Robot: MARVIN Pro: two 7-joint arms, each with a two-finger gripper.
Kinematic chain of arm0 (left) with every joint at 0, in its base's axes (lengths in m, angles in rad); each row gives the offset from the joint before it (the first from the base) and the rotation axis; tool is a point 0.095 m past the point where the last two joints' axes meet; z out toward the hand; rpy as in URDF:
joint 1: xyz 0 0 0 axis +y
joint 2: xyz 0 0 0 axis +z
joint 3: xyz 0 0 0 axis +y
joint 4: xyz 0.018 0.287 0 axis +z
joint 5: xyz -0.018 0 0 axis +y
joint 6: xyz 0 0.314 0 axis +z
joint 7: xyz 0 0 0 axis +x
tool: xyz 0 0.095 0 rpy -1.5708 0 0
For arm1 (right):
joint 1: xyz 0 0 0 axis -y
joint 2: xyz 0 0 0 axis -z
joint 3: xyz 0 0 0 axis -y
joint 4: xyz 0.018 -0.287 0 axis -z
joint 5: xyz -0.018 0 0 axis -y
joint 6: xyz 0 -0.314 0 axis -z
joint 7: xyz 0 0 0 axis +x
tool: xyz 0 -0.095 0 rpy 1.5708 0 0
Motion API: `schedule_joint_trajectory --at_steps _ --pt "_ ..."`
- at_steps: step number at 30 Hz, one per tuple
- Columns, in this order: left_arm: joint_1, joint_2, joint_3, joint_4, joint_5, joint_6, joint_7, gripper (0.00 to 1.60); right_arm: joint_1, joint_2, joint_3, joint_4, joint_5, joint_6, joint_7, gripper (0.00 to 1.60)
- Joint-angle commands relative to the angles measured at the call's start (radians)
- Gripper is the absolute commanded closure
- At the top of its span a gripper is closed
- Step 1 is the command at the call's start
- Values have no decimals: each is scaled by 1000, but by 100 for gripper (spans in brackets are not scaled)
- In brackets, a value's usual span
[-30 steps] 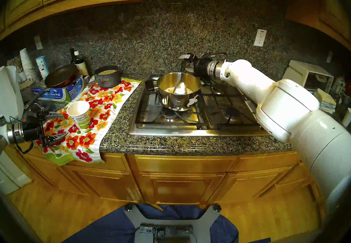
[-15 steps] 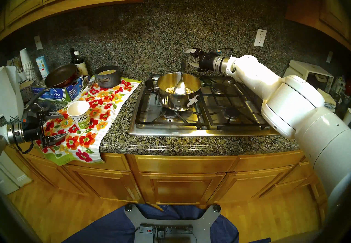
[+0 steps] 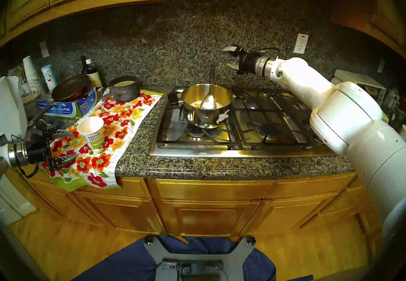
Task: Pour oats into pot and stir with a spoon
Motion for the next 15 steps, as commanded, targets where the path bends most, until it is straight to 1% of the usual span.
schedule_joint_trajectory --at_steps 1,12,15 --pt "-15 10 -24 1 -13 -2 -28 0 75 34 27 -21 21 -16 40 0" --pt "-15 9 -29 2 -17 -1 -39 0 78 52 26 -46 10 -53 87 0" --pt "-15 9 -29 2 -17 -1 -39 0 86 50 9 -53 -9 -76 86 0"
